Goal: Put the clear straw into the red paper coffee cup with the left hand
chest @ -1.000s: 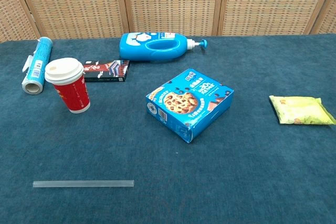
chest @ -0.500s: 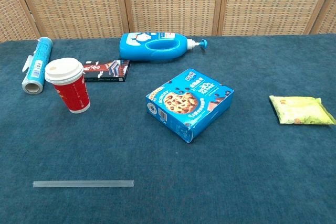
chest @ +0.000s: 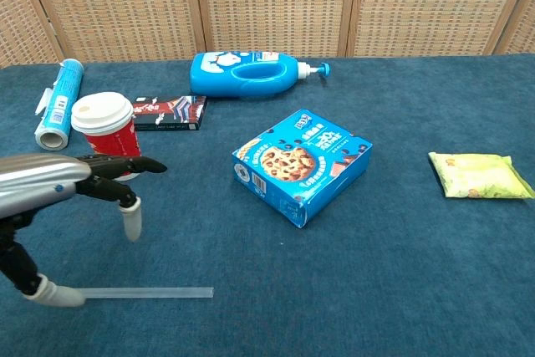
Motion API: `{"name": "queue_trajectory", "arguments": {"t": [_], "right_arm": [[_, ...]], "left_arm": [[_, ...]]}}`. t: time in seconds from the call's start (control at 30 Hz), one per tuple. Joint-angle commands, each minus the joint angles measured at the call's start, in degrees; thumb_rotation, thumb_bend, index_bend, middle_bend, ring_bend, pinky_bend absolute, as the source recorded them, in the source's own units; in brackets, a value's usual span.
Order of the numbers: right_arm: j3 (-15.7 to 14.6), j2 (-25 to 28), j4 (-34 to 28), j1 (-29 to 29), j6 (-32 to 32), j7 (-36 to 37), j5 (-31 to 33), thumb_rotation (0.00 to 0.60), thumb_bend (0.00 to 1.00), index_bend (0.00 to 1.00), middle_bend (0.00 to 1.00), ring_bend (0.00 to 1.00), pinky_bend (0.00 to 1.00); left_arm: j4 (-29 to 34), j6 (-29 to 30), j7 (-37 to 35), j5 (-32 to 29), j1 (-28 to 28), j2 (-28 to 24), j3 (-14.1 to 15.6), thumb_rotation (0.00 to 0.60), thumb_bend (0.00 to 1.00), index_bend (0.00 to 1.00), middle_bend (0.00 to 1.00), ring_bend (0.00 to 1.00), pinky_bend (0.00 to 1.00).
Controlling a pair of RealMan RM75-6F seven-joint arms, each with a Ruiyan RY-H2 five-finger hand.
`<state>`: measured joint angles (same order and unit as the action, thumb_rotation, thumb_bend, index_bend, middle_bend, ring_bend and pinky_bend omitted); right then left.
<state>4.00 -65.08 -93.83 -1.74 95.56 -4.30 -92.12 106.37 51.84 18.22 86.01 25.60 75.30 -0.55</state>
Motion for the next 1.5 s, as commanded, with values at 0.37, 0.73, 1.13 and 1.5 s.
{"name": "queue_trajectory", "arguments": {"t": [0.37,0.73,1.13,1.5], "right_arm": [[-0.1,0.1,-0.1,0.3,-1.2,-0.5,0.7,0.6,0.0,0.0,0.0,0.0,0.0],[-0.2,0.1,-0.2,0.4,-1.5,-0.6,1.1,0.6,0.0,0.0,0.0,0.0,0.0],[-0.3,-0.1,-0.2,0.6,-2.1,-1.0,1.3,0.6,0.0,0.0,0.0,0.0,0.0],[-0.4,0.1,-0.1,0.6,-2.3,-0.7,1.3,0.6,0.0,0.0,0.0,0.0,0.0]], "left_arm": [[-3.7,0.5,16.1,-18.7,3.9,15.2,-2.0,0.6,0.3,0.42,0.0,0.0,0.0],[-5.1,1.3,18.0,-24.6,6.3,17.8,-2.1,0.6,0.31,0.44,0.0,0.0,0.0],[-5.2,2.2,17.1,-25.5,7.5,17.7,-0.7,0.6,0.31,0.46,0.0,0.0,0.0],[-7.2,2.5,15.7,-26.8,8.6,19.5,-0.1,0.6,0.31,0.46,0.0,0.0,0.0]]}}
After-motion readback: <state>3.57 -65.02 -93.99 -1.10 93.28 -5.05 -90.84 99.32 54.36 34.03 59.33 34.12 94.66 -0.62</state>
